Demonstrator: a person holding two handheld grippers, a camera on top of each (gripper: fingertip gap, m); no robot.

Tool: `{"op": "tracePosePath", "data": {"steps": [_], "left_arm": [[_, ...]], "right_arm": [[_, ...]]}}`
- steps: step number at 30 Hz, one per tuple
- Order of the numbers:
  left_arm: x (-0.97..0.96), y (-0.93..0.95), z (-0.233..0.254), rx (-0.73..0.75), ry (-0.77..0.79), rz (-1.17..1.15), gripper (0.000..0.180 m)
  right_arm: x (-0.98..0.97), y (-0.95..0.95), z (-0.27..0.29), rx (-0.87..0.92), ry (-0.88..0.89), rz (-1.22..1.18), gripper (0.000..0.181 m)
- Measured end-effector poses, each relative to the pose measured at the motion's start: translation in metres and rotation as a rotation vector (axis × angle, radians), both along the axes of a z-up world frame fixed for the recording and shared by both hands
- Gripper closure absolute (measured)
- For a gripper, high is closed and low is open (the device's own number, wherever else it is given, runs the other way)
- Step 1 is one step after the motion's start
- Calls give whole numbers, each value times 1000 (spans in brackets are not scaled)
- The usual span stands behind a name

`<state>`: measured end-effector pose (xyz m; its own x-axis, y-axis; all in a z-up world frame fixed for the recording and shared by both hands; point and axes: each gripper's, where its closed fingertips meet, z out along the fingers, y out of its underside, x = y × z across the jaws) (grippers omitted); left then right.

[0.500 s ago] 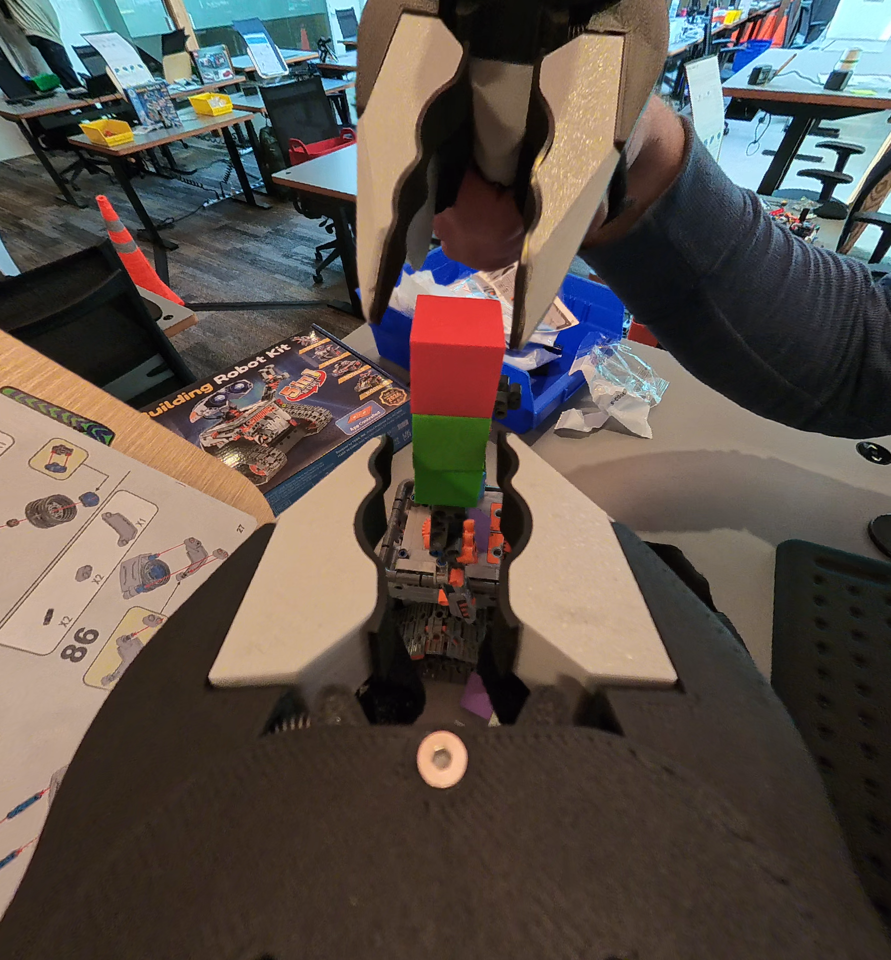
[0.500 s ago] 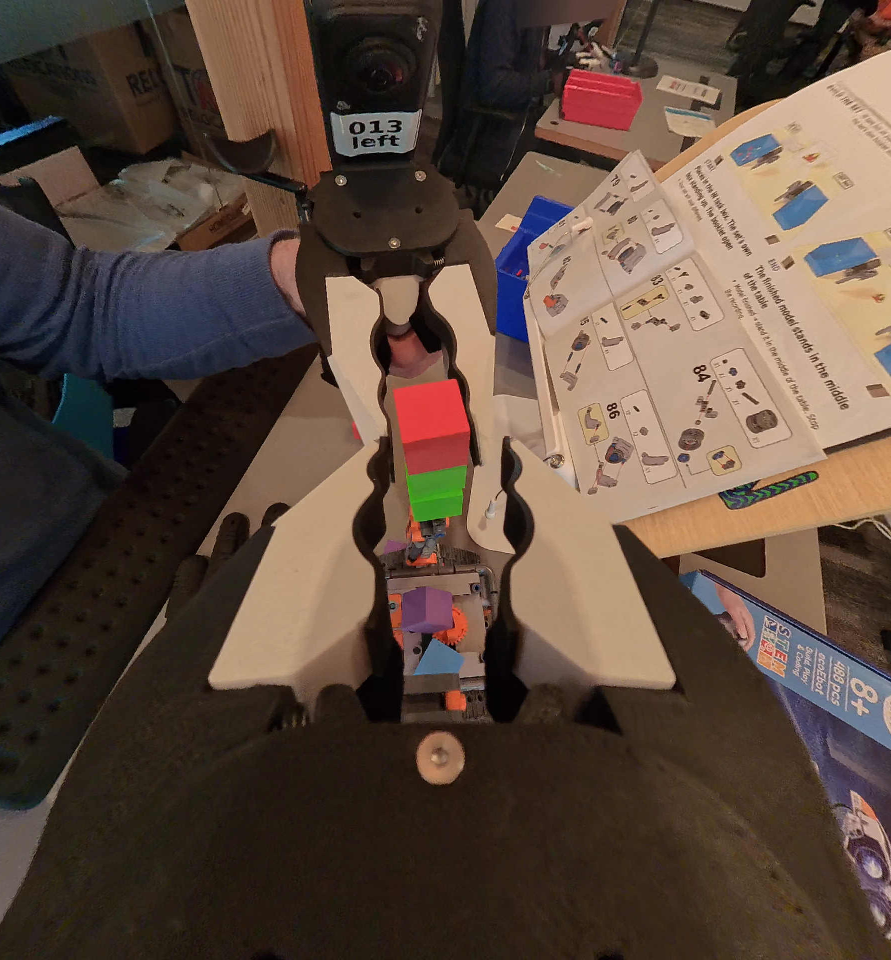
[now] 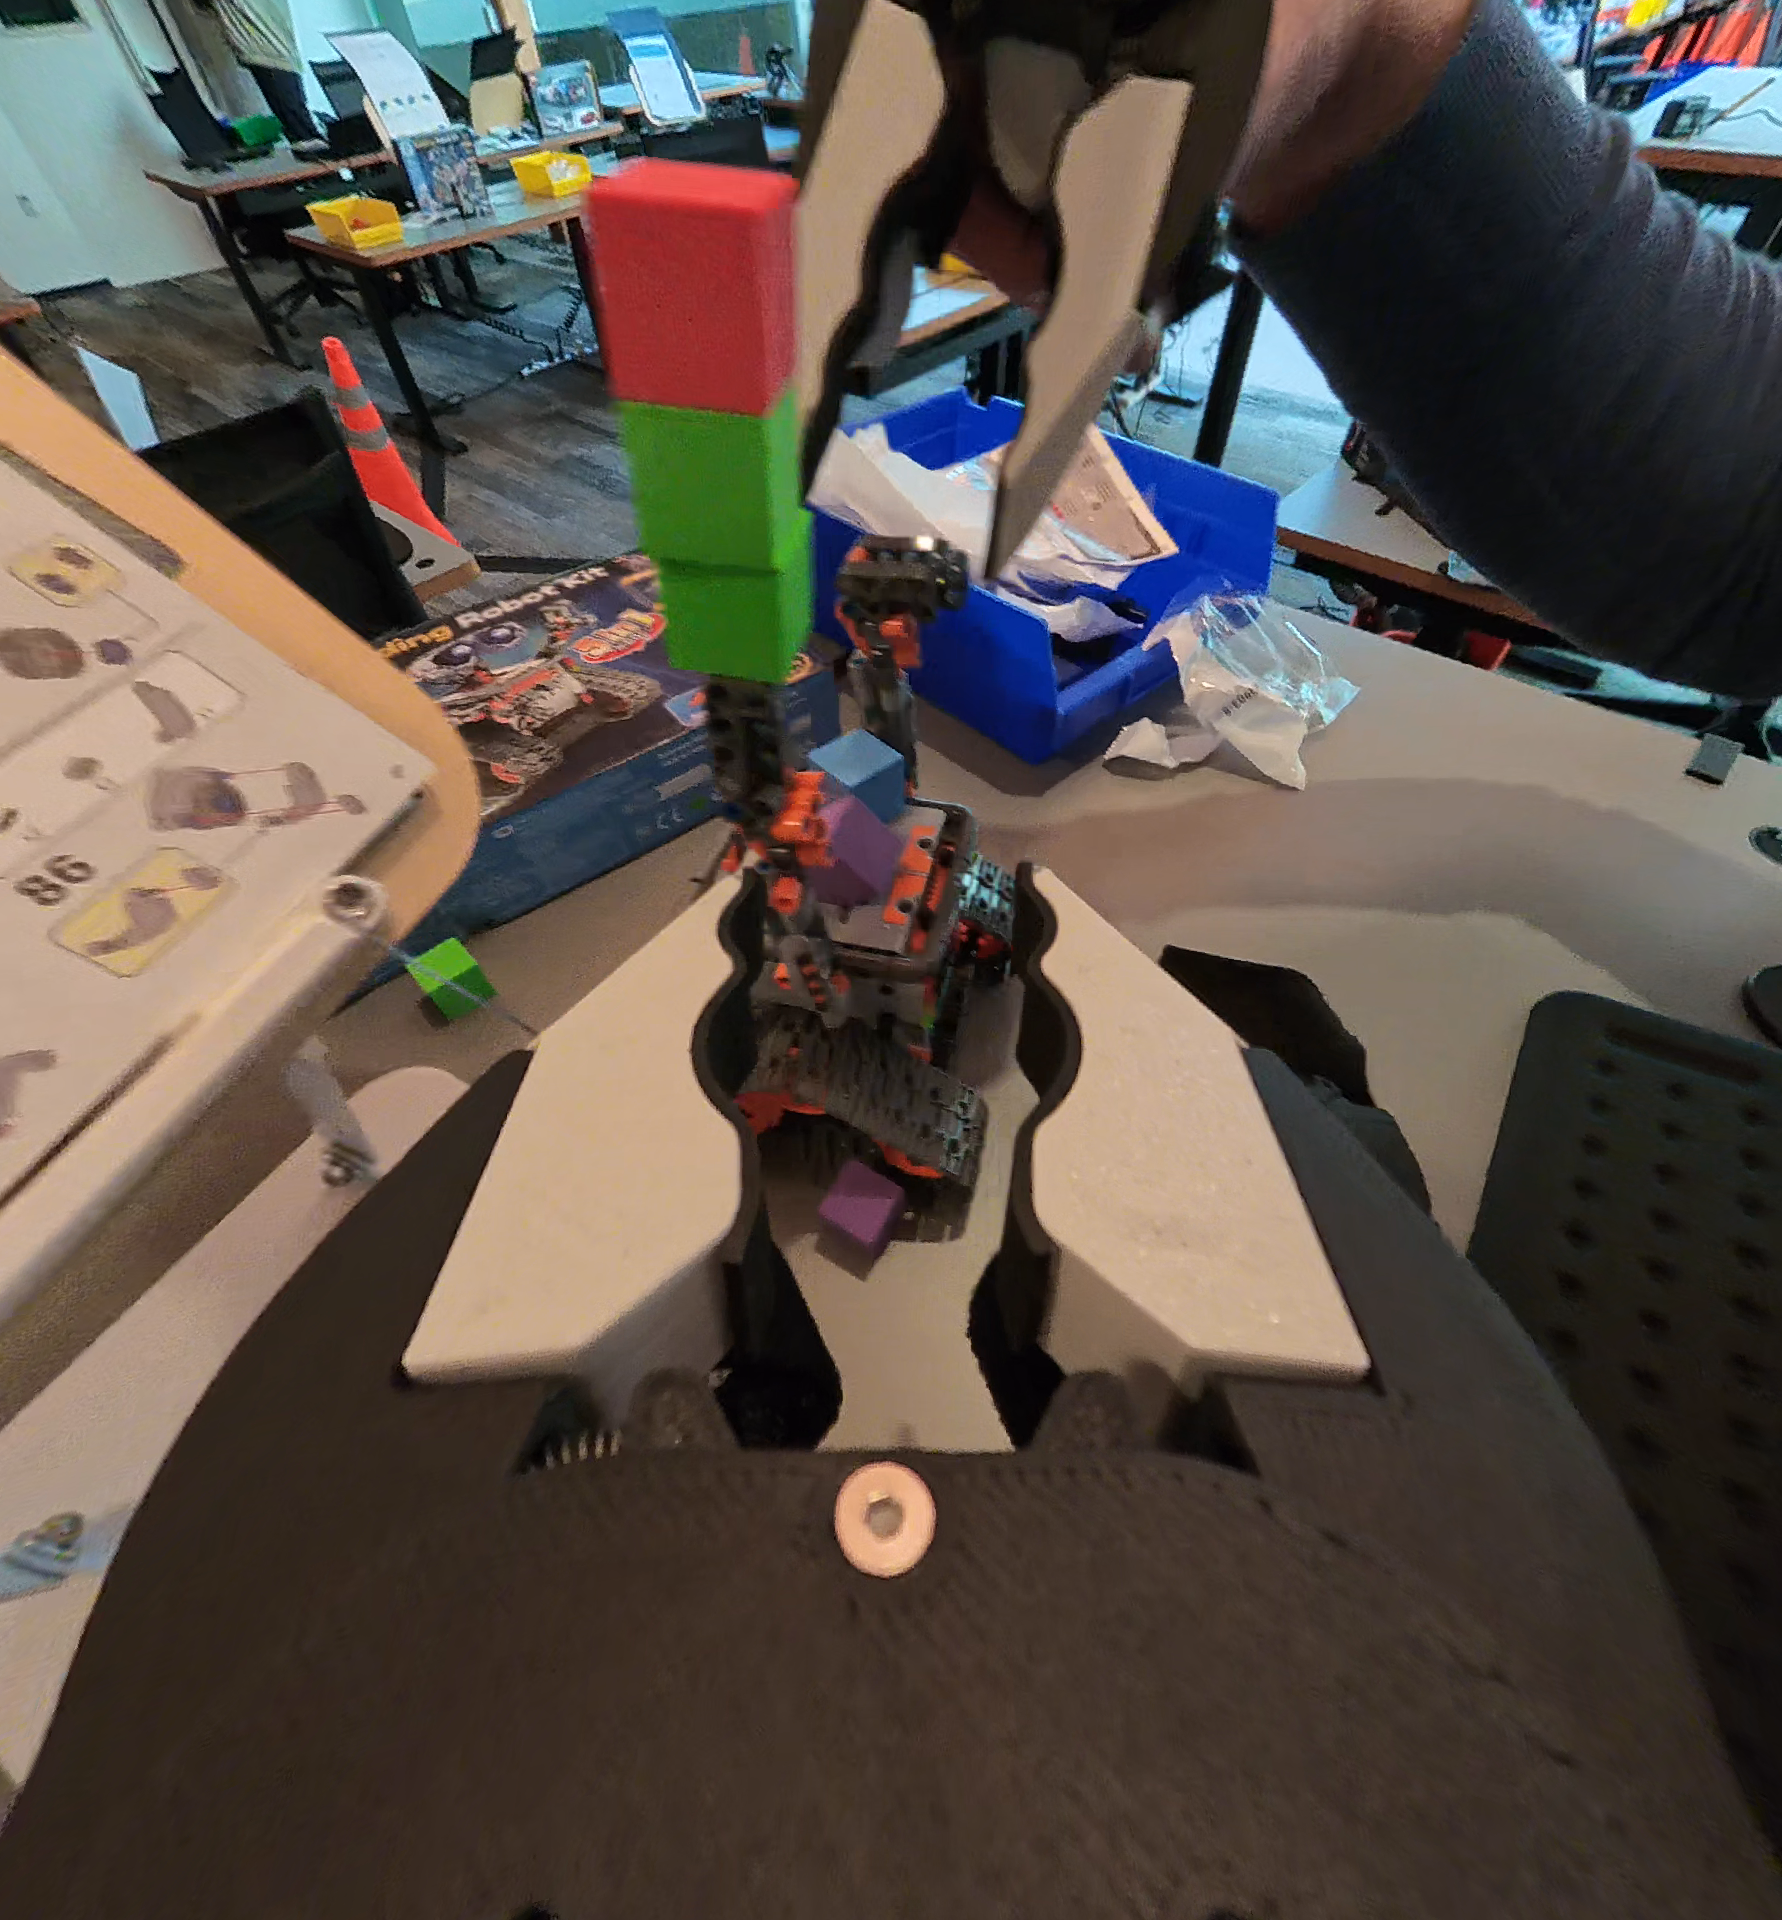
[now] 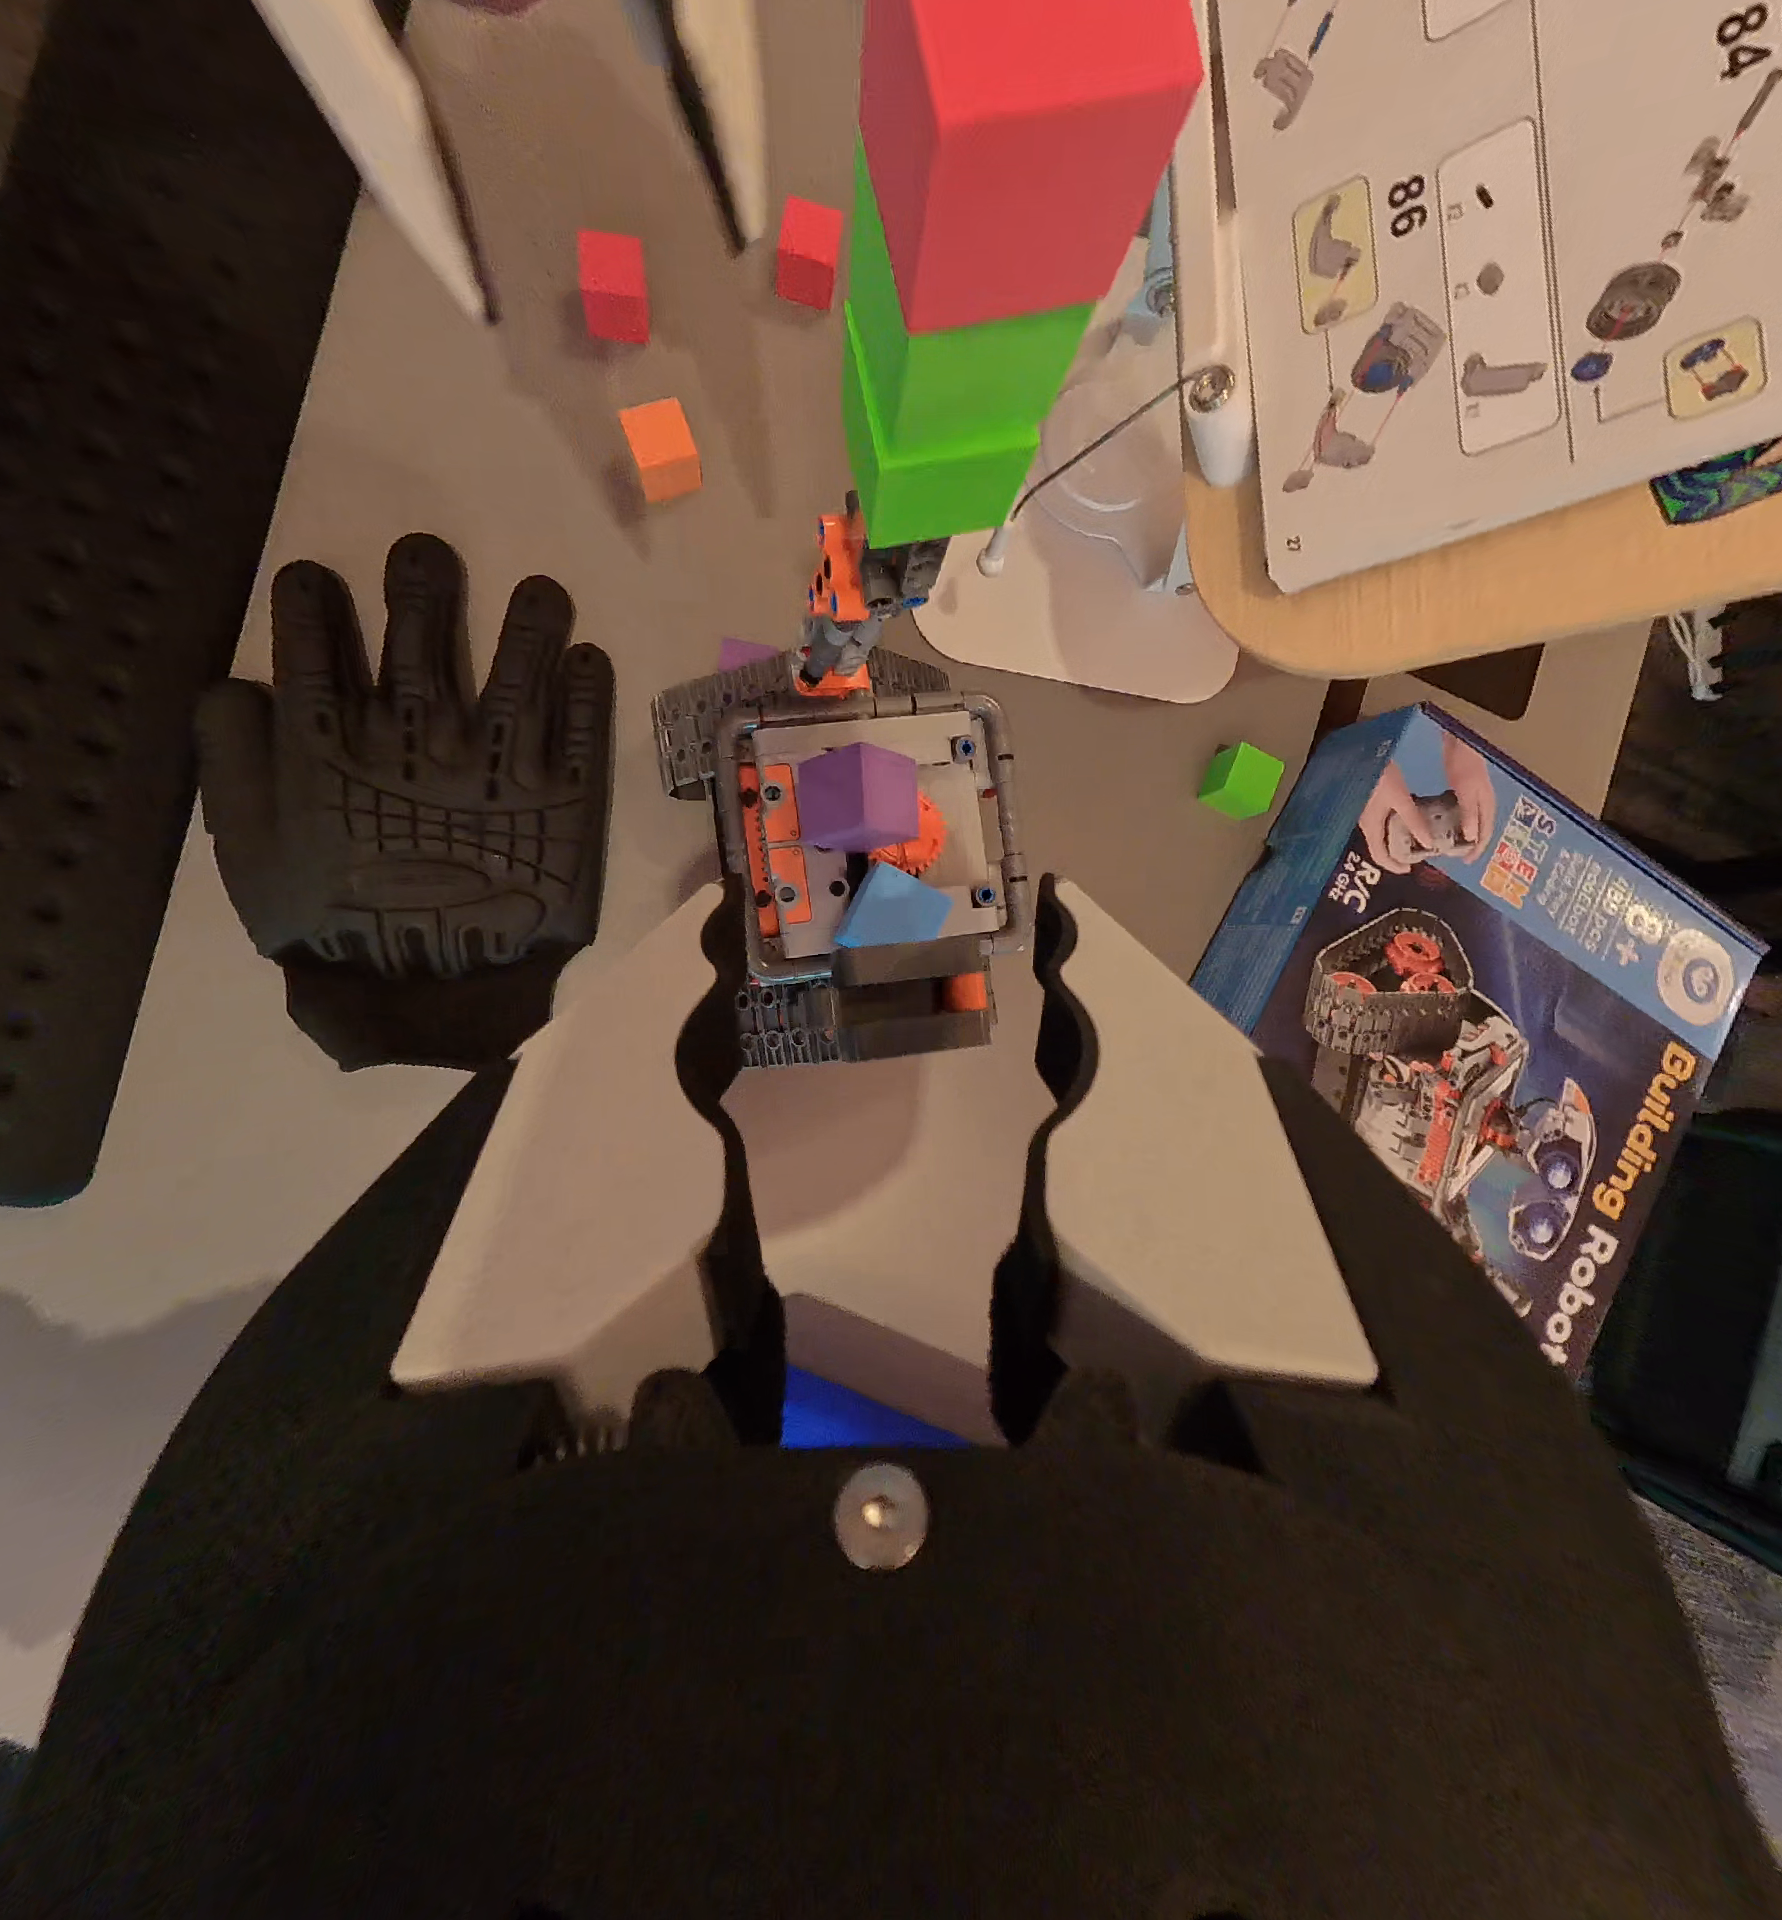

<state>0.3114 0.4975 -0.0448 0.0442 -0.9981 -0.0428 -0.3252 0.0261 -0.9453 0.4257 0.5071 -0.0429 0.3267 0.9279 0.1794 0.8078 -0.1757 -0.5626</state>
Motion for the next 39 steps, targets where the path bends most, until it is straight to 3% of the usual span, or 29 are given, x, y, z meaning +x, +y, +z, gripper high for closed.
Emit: {"op": "tracePosePath", "data": {"steps": [5, 11, 14, 18, 22, 27, 31, 32, 34, 39], "left_arm": [[31, -40, -29, 189, 66, 44, 139], [75, -31, -50, 558, 214, 287, 146], [94, -21, -67, 556, 307, 326, 145], [104, -4, -83, 488, 395, 370, 113], [110, -4, -81, 492, 393, 368, 106], [101, 9, -108, 449, 560, 419, 80], [98, -11, -97, 595, 525, 377, 107], [97, -20, -96, 648, 515, 345, 105], [93, -45, -96, 726, 494, 265, 128], [81, -93, -115, 671, 453, 104, 130]], "right_arm": [[11, -1, 6, 44, 82, -72, 127], [18, -14, 18, 114, 209, -113, 130], [20, -21, 16, 133, 227, -120, 131], [21, -33, 14, 136, 256, -115, 131], [26, -43, 10, 130, 276, -109, 130], [32, -49, 5, 116, 276, -109, 130], [35, -57, 2, 109, 266, -95, 131], [35, -59, 1, 106, 261, -93, 131], [36, -65, -3, 95, 250, -87, 131], [21, -81, -22, 86, 207, -42, 133]]}}
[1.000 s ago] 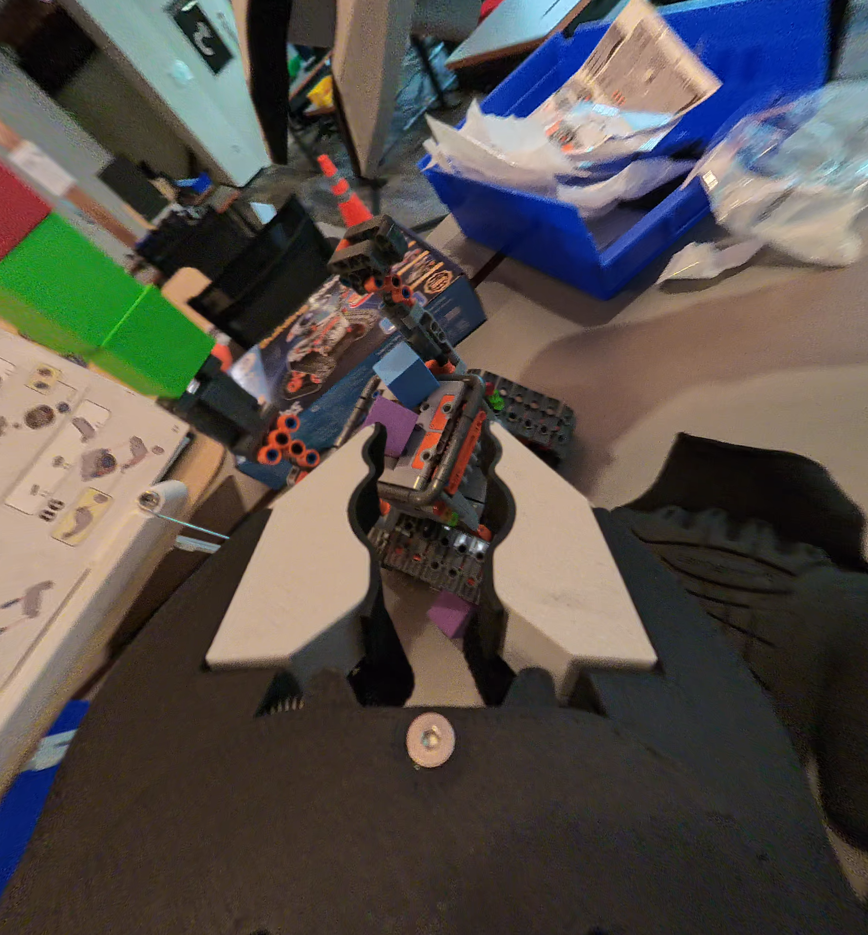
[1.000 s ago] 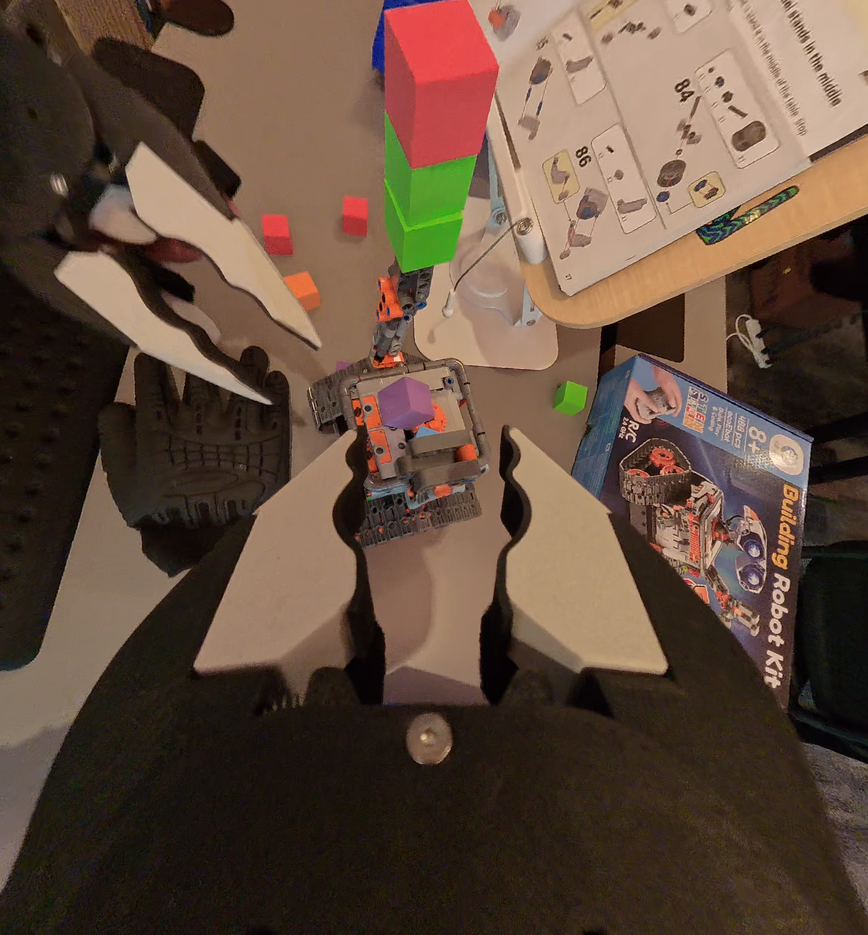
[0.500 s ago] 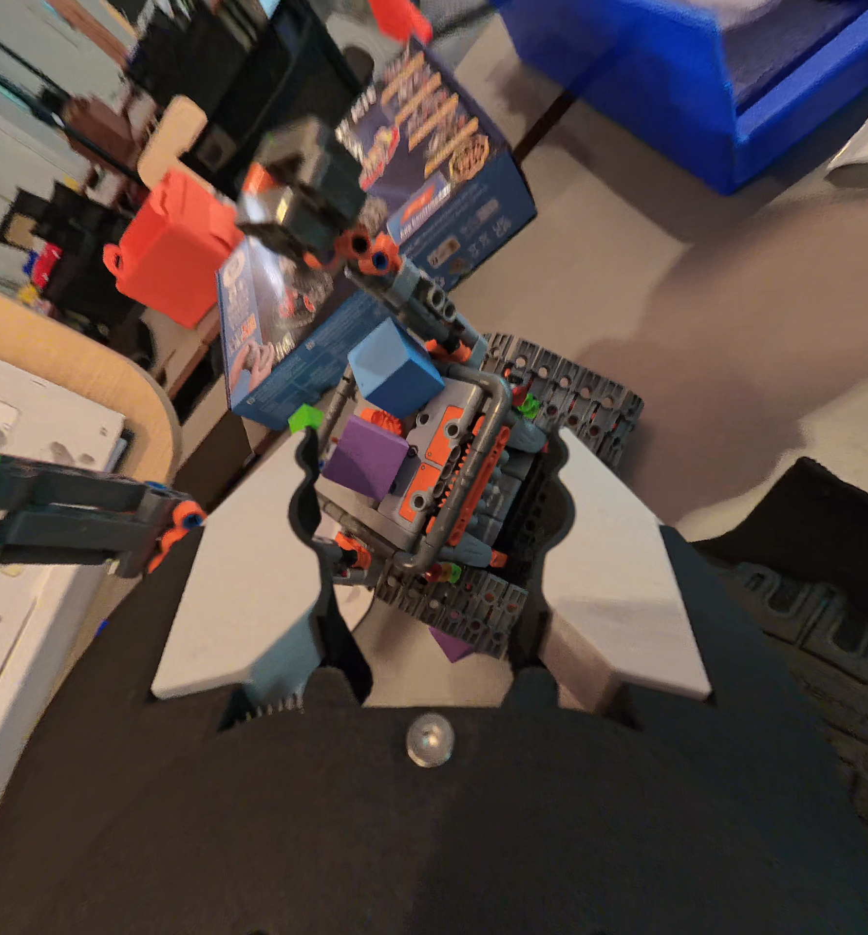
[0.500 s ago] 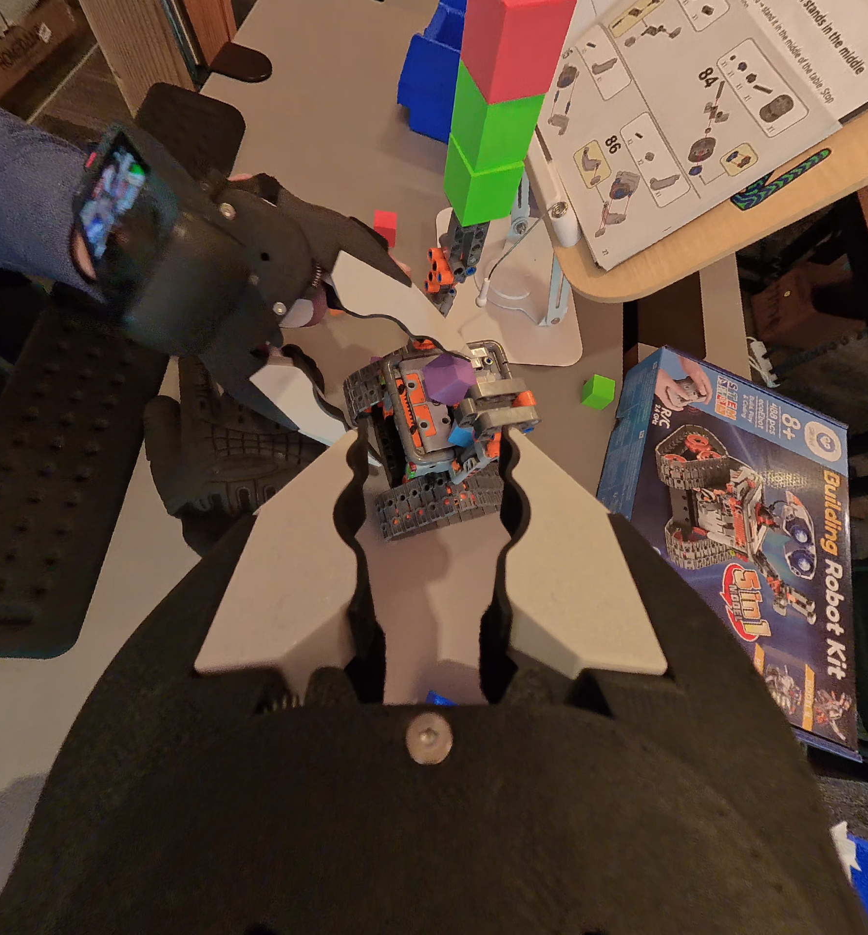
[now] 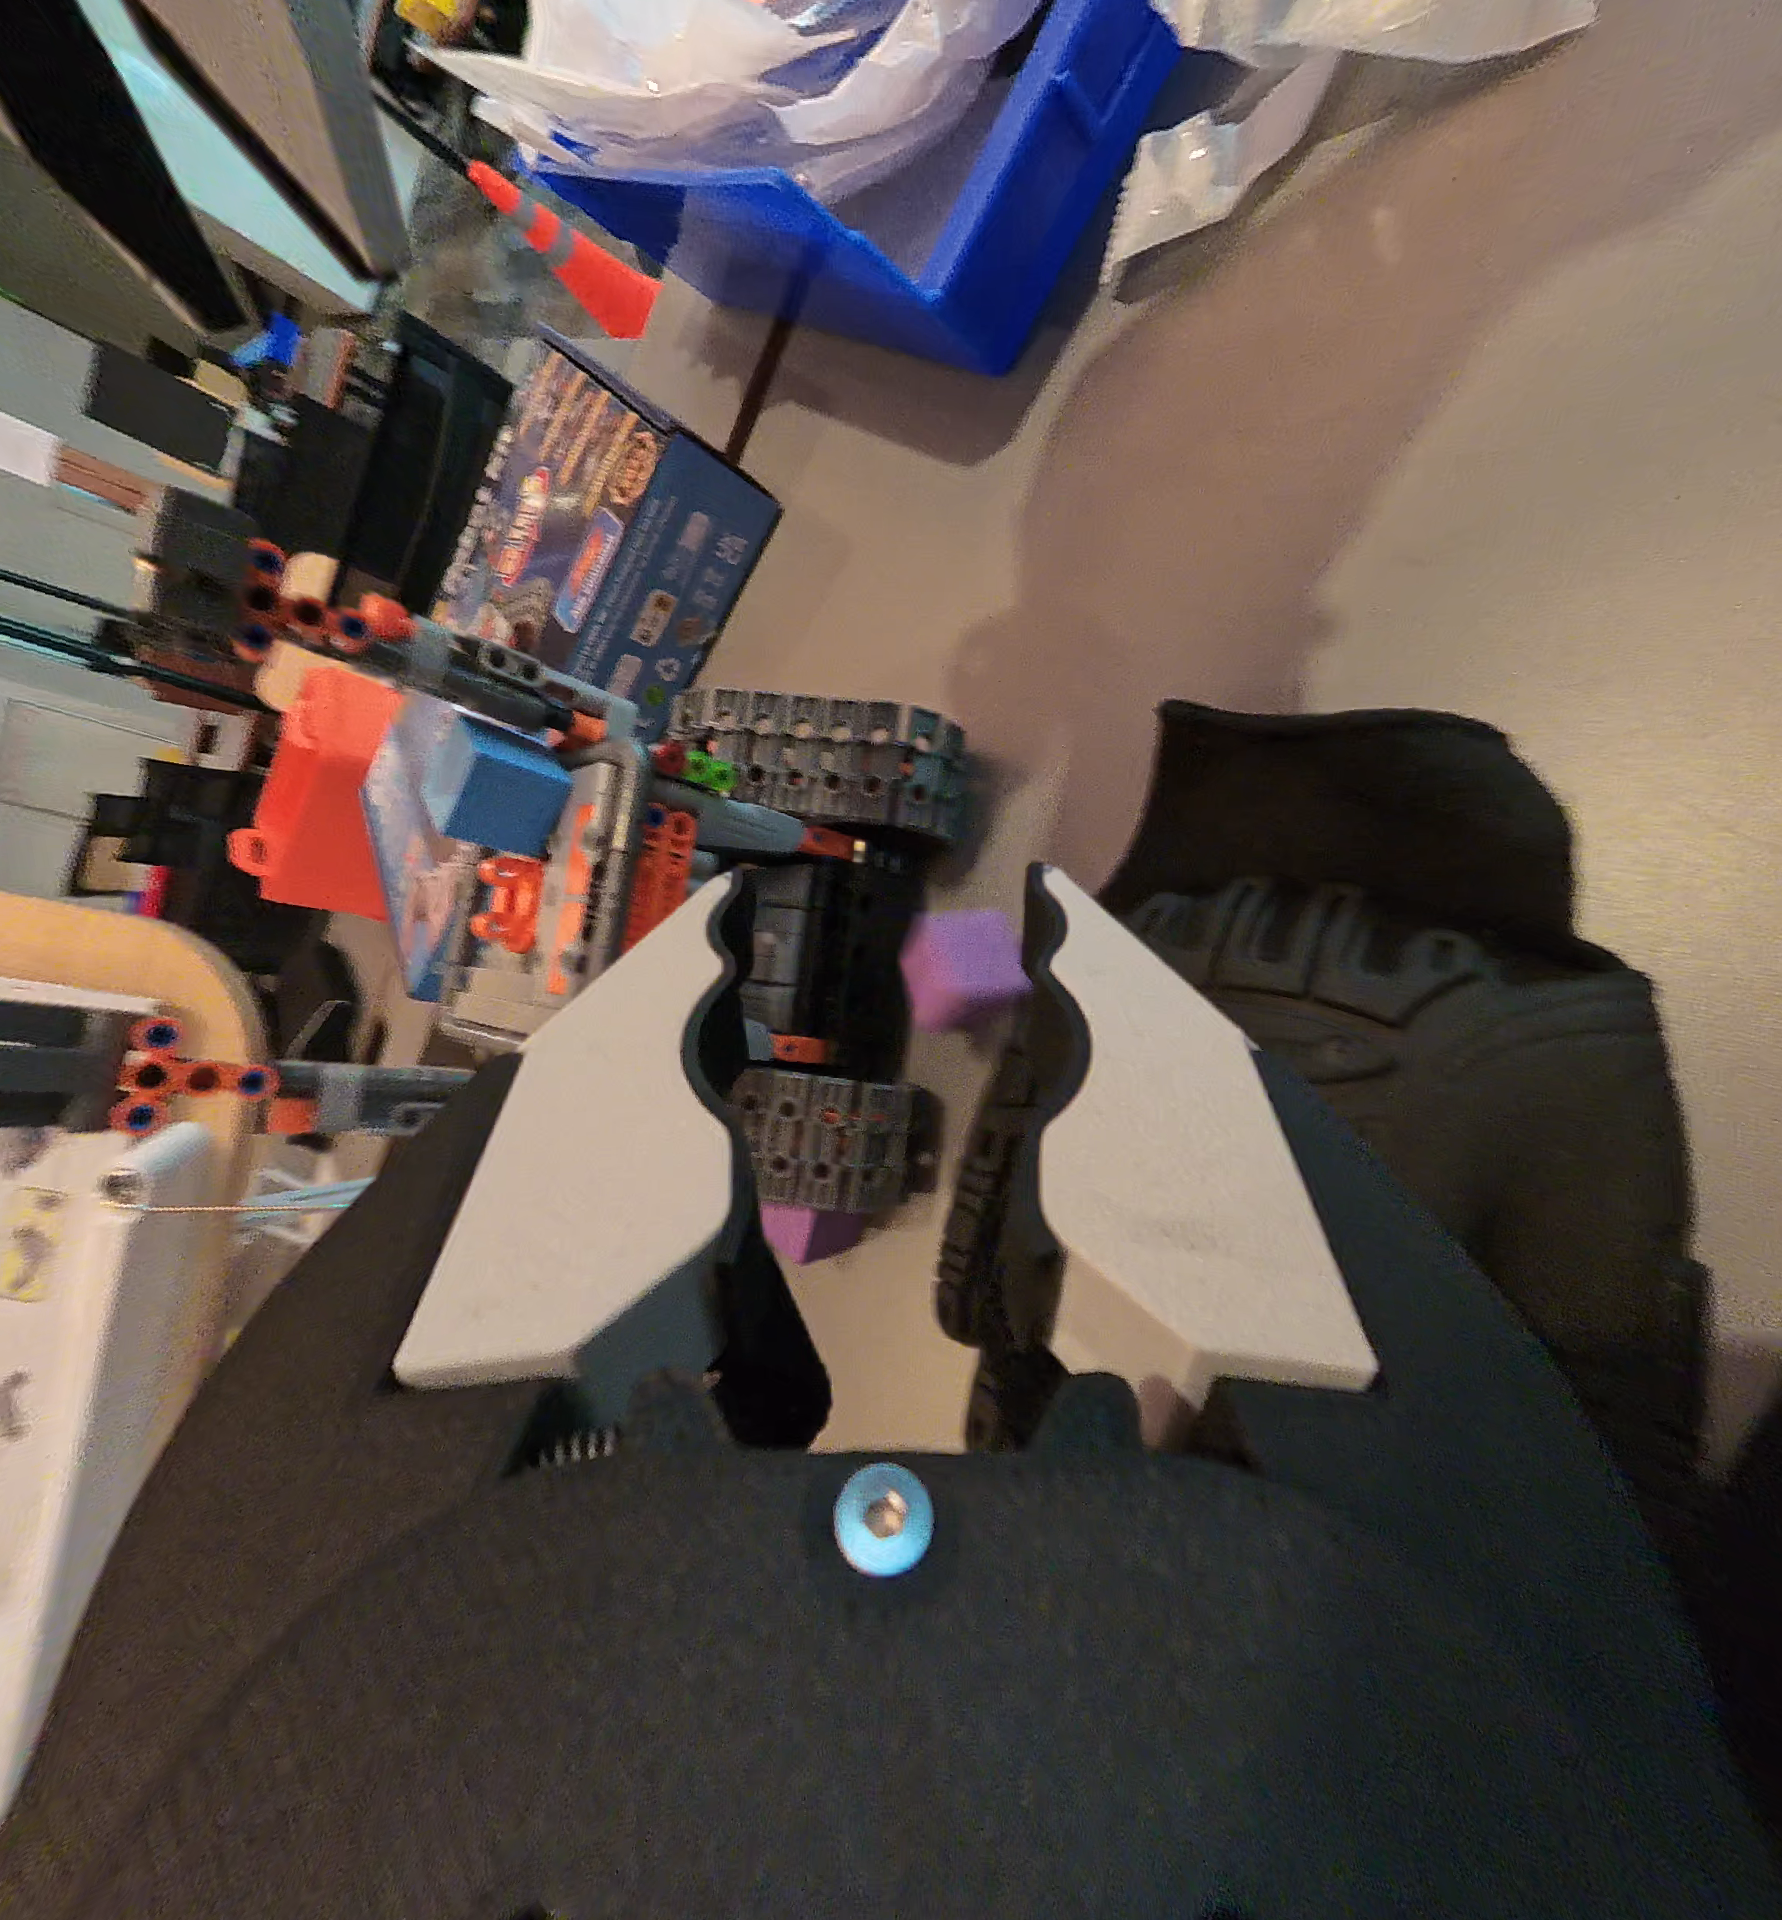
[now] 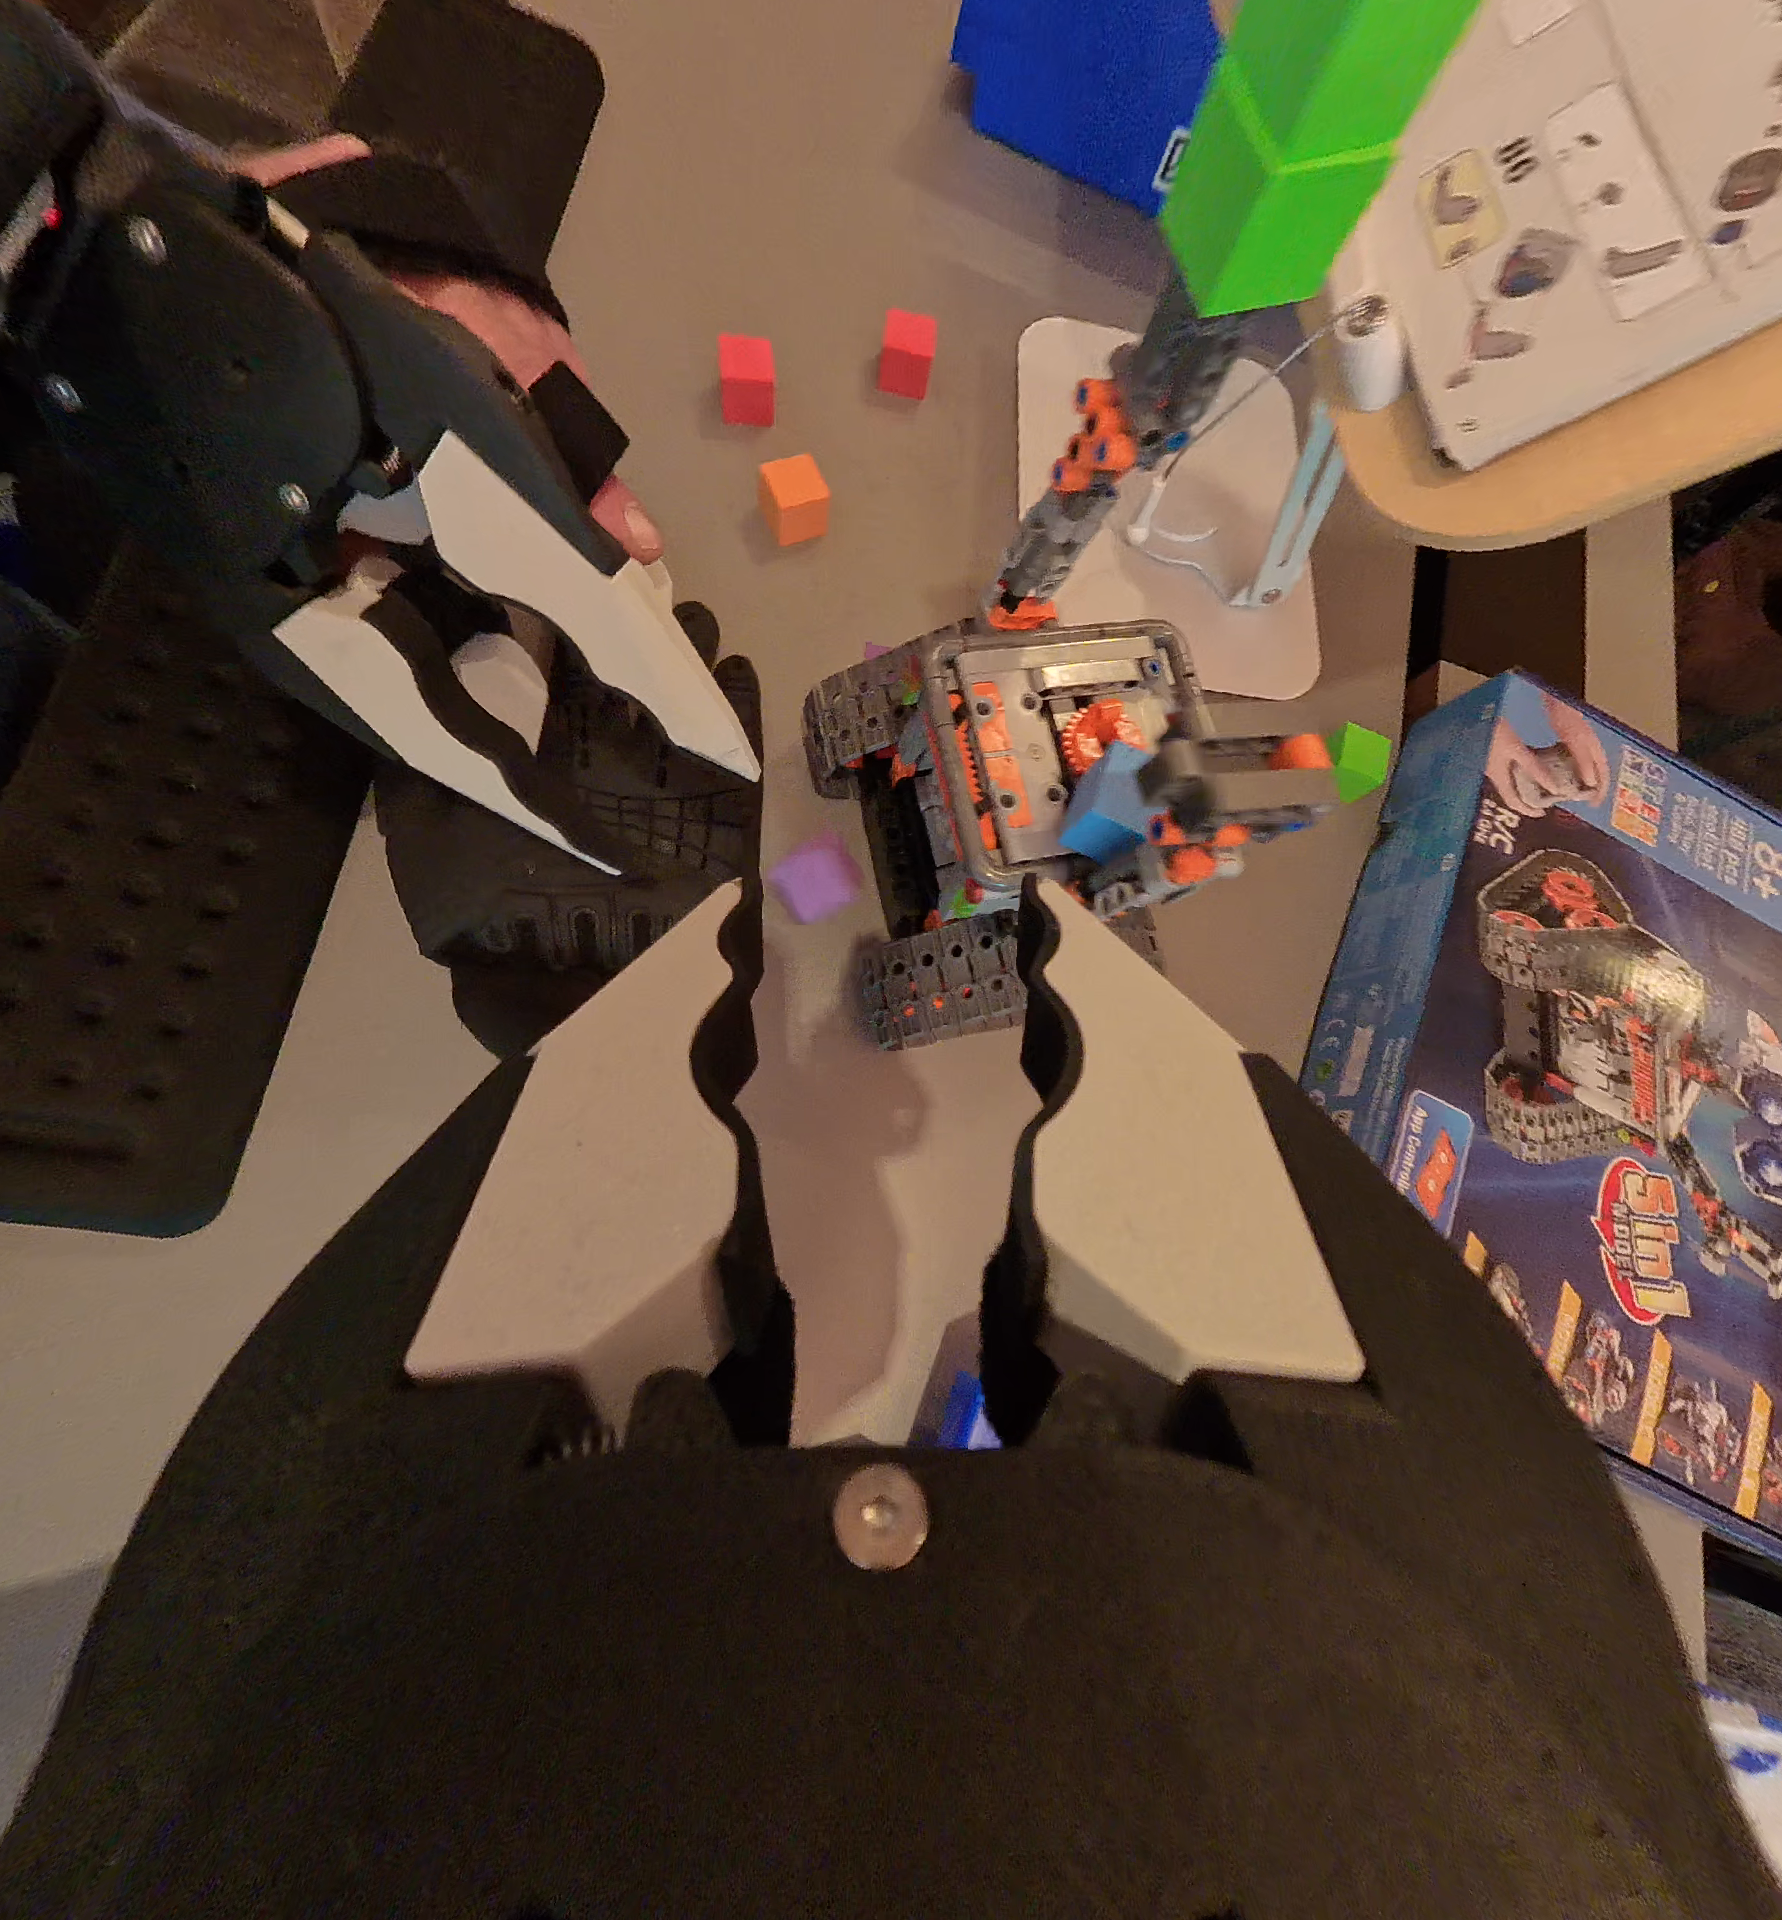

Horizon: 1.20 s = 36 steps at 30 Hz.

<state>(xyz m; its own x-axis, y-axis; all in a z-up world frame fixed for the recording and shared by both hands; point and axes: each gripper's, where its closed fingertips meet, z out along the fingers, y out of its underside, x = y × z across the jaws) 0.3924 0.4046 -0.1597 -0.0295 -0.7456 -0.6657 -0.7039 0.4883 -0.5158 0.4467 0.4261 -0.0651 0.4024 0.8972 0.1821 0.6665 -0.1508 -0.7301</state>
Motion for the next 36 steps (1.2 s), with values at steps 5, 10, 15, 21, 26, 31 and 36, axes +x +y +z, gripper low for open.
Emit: {"op": "tracePosePath", "data": {"steps": [5, 10, 15, 21, 26, 31, 36], "left_arm": [[-13, 2, -10, -120, -44, 39, 123], [-19, 1, -16, -152, -66, 37, 122], [-20, 2, -18, -176, -88, 28, 122], [-24, 4, -21, -181, -92, 21, 121], [-31, 6, -23, -192, -96, 18, 121], [-38, 5, -30, -214, -82, 18, 120], [-44, 5, -35, -272, -102, 23, 118]], "right_arm": [[-31, 8, -42, 101, -140, -47, 101], [-44, 30, -80, 218, -311, -120, 68], [-46, 52, -90, 289, -412, -170, 63], [-38, 51, -96, 275, -500, -220, 64], [-50, -3, -96, 167, -480, -79, 116], [-28, -22, -102, 91, -365, -172, 112], [-16, -64, -118, -173, -222, -69, 121]]}}
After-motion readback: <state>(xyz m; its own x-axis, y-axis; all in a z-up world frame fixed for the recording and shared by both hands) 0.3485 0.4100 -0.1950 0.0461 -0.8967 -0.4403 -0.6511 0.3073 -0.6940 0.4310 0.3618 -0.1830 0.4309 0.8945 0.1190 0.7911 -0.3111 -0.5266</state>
